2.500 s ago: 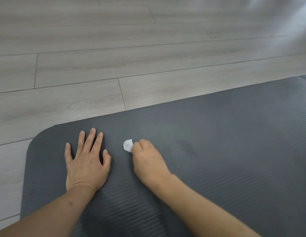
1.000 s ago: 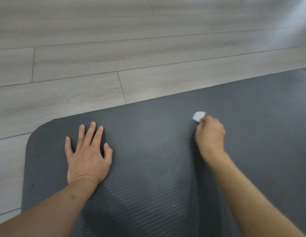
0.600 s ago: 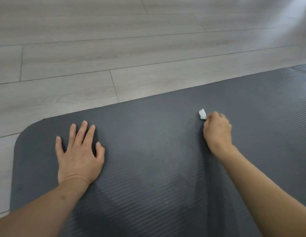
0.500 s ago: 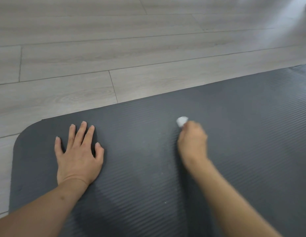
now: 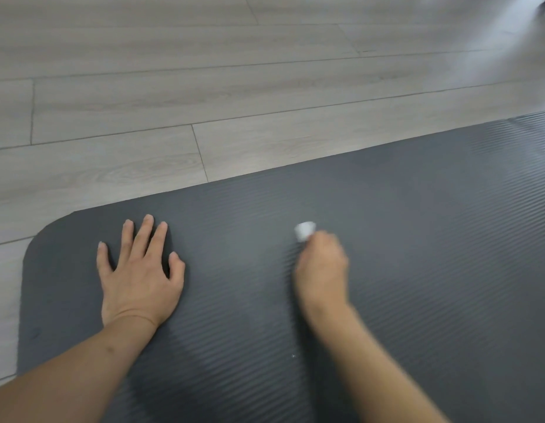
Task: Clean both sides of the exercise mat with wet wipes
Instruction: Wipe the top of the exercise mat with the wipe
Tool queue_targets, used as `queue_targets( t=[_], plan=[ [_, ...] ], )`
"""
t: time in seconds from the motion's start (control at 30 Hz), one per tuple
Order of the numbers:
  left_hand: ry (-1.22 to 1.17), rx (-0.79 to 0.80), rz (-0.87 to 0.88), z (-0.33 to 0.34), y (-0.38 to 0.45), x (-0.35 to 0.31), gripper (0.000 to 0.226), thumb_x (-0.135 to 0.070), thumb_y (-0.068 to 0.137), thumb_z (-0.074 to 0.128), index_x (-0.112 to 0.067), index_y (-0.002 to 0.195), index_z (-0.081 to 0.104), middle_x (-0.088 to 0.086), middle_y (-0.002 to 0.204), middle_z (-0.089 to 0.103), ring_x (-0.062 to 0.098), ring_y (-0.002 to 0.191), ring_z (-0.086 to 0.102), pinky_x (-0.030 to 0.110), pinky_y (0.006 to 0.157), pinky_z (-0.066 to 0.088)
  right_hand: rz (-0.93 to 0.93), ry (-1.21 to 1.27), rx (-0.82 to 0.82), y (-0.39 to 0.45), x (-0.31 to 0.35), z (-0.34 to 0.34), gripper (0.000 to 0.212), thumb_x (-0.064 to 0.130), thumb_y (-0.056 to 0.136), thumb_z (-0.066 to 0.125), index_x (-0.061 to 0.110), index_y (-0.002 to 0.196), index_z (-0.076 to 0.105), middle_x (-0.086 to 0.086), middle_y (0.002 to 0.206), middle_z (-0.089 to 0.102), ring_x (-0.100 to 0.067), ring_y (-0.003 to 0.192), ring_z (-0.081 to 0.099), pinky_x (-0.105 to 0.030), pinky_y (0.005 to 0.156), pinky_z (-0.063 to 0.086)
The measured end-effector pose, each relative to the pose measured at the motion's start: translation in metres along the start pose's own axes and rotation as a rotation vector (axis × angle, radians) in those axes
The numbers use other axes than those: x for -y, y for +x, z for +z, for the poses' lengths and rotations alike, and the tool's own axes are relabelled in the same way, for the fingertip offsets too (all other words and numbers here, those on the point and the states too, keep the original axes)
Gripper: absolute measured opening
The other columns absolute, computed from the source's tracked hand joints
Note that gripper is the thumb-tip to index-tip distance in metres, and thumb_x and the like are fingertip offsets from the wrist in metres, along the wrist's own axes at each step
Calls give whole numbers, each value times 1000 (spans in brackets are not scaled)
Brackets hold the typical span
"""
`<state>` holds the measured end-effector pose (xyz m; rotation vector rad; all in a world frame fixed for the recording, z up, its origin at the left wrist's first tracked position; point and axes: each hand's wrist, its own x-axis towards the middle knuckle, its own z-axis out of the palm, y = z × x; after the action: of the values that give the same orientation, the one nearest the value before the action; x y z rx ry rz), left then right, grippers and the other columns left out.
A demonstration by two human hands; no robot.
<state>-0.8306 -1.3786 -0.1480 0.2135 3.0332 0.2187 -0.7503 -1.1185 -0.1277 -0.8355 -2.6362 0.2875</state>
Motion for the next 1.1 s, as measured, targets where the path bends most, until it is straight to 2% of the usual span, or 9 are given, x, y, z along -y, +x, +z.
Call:
queue_targets(
  t=[0.1,0.17,0.37,0.47,0.67,0.73,0.93,1.0,1.1],
  plan=[
    [3,4,5,0,0,0,73,-51,96,12,-26,163,25,-9,173,9,13,160,-5,54,127,-4,-485,73,225,-77,68,0,10,7,81,46,17,82,47,-4,77,55,-22,68,54,-31,54,45],
    [2,4,6,-1,-1,1,73,-51,97,12,-26,163,25,-9,173,9,14,160,-5,55,127,-4,-593,88,239,-55,38,-3,8,11,80,43,19,82,42,-5,77,53,-25,67,53,-33,55,43],
    [-1,-2,4,1,0,0,73,-52,96,14,-26,163,26,-9,173,11,14,160,-3,55,127,-4,58,-102,105,55,-99,-29,8,5,94,53,2,87,54,-20,88,56,-44,77,55,-43,63,39],
    [-4,2,-2,0,-1,1,73,-52,96,14,-26,163,26,-9,173,10,14,160,-3,54,127,-5,-6,-27,32,5,-36,-13,9,3,94,58,3,86,57,-17,80,57,-39,69,56,-43,59,44],
    [0,10,-4,-1,1,1,63,-45,104,28,-26,164,25,-9,173,8,14,160,-4,55,127,-3,-611,142,336,-63,20,-5,20,0,80,68,13,86,54,-7,82,51,-26,69,51,-36,58,43],
    [-3,1,-3,0,0,0,64,-46,103,25,-26,163,26,-8,173,10,14,160,-4,55,127,-3,-558,60,271,-17,-19,-6,23,0,78,71,12,80,52,-10,79,53,-32,68,54,-38,61,40],
    [-30,-31,3,2,0,0,72,-51,96,18,-25,161,31,-8,172,15,14,160,0,54,127,-3,196,-50,33,64,-102,-23,13,7,96,51,-1,101,60,-25,103,59,-45,92,58,-48,79,43],
    [-28,-28,3,2,0,0,72,-51,96,17,-25,162,30,-8,173,14,14,160,-1,54,127,-4,177,-27,-9,36,-58,-12,9,3,93,53,2,95,61,-22,94,62,-42,85,61,-46,74,46],
    [-26,-23,6,1,-1,1,72,-51,95,15,-26,162,29,-9,173,12,13,160,-2,53,127,-5,-187,124,88,-33,24,8,7,3,87,63,10,86,61,-10,78,61,-32,71,60,-38,62,46]
  ],
)
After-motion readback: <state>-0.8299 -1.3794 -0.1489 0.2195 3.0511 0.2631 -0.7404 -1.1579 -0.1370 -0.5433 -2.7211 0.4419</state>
